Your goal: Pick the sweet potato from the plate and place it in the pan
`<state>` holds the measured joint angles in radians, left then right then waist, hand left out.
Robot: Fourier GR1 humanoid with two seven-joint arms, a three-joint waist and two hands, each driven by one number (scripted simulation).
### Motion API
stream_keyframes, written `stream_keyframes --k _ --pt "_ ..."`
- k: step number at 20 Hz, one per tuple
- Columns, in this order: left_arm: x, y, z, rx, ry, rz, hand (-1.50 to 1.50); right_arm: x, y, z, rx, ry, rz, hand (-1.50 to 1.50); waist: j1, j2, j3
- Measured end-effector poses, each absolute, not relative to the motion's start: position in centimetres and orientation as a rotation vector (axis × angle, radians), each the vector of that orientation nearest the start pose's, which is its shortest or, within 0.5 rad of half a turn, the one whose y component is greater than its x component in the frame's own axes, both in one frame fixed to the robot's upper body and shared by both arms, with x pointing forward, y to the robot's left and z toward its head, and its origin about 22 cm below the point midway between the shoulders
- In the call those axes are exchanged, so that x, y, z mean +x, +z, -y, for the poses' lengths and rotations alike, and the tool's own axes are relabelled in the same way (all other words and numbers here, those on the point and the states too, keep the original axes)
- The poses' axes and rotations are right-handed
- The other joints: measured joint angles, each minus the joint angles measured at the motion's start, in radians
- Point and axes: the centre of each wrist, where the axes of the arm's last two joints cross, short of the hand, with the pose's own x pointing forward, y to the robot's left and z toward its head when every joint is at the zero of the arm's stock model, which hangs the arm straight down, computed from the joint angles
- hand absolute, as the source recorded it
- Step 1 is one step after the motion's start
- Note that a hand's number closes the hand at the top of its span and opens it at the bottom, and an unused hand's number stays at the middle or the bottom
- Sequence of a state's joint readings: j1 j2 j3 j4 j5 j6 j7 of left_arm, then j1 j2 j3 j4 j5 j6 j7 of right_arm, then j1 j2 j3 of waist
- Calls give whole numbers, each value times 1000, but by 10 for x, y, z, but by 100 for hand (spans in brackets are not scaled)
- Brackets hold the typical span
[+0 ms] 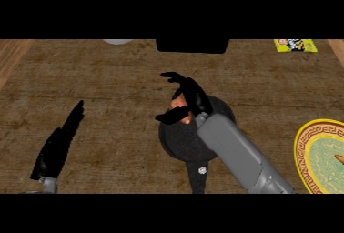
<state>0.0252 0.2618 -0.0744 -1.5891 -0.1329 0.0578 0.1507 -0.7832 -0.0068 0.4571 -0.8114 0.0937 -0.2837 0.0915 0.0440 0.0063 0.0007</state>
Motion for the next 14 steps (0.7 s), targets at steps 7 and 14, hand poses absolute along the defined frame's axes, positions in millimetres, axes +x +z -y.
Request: stream_keyframes --k 7,14 --pt "230 9 -280 327 -277 1393 0 387 35 90 -201 341 1576 -150 -19 -1 0" --pt "227 10 -280 341 -265 1384 0 400 32 180 -261 138 1596 -150 -37 -4 0"
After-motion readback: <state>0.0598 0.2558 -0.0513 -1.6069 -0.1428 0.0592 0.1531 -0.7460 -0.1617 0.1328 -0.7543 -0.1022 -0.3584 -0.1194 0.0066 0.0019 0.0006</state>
